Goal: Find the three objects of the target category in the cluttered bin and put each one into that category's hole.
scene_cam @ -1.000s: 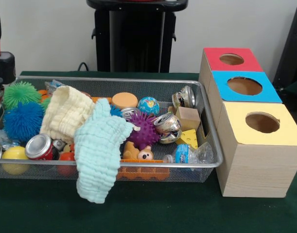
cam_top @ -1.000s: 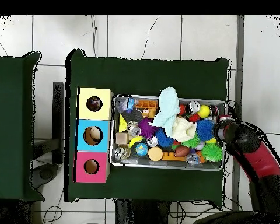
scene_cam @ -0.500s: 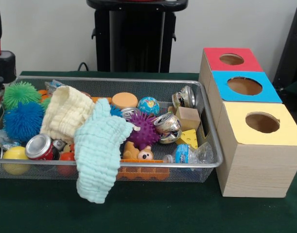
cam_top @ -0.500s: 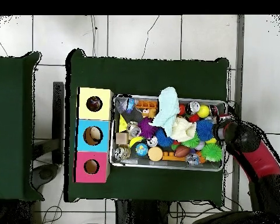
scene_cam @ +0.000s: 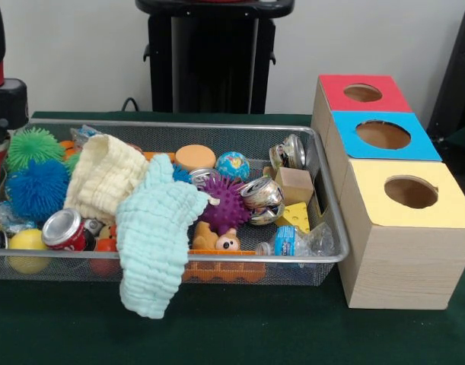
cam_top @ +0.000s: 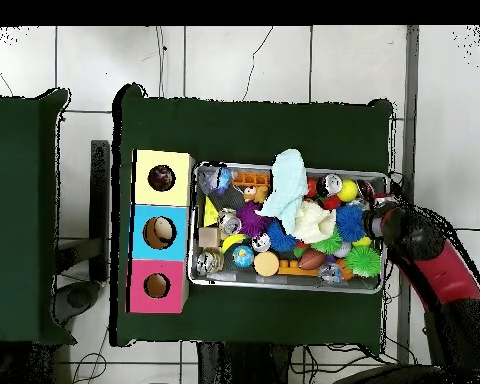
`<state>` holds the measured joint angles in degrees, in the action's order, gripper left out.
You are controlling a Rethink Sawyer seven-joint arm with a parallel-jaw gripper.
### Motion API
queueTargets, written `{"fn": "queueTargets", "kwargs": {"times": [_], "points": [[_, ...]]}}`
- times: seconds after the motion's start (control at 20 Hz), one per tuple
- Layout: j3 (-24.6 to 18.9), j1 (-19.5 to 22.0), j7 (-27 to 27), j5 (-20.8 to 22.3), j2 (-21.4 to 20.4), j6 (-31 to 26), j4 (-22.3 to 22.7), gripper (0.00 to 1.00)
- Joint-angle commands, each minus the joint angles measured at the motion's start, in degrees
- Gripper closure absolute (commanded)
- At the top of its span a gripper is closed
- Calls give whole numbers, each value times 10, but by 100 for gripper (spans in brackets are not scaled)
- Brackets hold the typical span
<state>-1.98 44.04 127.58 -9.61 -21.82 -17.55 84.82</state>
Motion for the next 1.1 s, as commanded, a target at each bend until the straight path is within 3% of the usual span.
{"fn": "queueTargets", "kwargs": {"times": [0.05, 0.4, 0.6, 1.1], "points": [[-125, -8, 101, -35, 19, 32, 142, 100], [-175, 5, 130, -69, 40, 92, 170, 100], [-172, -8, 139, -88, 43, 107, 167, 100], [-116, -20, 68, -90, 15, 7, 142, 100]]}}
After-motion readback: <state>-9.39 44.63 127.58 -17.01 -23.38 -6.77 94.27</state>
